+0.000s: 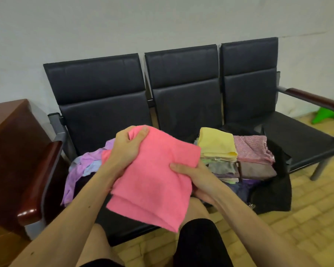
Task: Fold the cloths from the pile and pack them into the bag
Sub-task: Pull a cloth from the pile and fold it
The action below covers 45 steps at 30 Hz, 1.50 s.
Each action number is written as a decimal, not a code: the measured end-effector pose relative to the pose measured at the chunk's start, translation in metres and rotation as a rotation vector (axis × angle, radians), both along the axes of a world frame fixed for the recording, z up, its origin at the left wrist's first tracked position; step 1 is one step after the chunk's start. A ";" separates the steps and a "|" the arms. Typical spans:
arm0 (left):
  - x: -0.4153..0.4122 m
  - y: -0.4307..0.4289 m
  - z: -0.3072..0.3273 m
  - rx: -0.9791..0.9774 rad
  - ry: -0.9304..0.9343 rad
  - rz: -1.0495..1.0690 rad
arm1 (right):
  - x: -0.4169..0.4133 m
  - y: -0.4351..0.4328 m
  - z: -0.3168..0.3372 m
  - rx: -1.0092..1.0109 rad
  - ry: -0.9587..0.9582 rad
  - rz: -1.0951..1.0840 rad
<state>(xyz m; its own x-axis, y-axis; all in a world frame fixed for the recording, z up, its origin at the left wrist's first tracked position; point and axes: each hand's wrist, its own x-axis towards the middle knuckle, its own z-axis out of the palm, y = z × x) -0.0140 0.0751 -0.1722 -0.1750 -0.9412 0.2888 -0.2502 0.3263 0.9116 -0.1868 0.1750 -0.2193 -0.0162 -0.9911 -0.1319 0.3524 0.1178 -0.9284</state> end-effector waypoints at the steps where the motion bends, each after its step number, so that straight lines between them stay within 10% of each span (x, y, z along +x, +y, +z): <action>1: -0.005 0.000 -0.006 0.120 0.048 0.005 | -0.006 -0.001 0.001 0.031 -0.034 -0.030; 8: -0.060 -0.005 -0.069 0.917 0.751 -0.188 | -0.060 -0.008 -0.007 0.121 -0.232 -0.100; 12: -0.097 -0.011 -0.115 1.097 0.661 -0.443 | -0.101 -0.019 -0.027 0.215 -0.316 -0.212; 22: -0.202 -0.094 -0.145 0.625 0.028 -0.355 | -0.217 -0.091 -0.092 0.221 0.400 -0.374; 29: -0.272 -0.190 -0.163 0.448 0.000 -0.317 | -0.283 -0.193 -0.114 0.063 0.733 -0.540; 45: -0.265 -0.236 -0.228 0.595 -0.178 -0.334 | -0.298 -0.224 -0.165 0.367 1.113 -0.643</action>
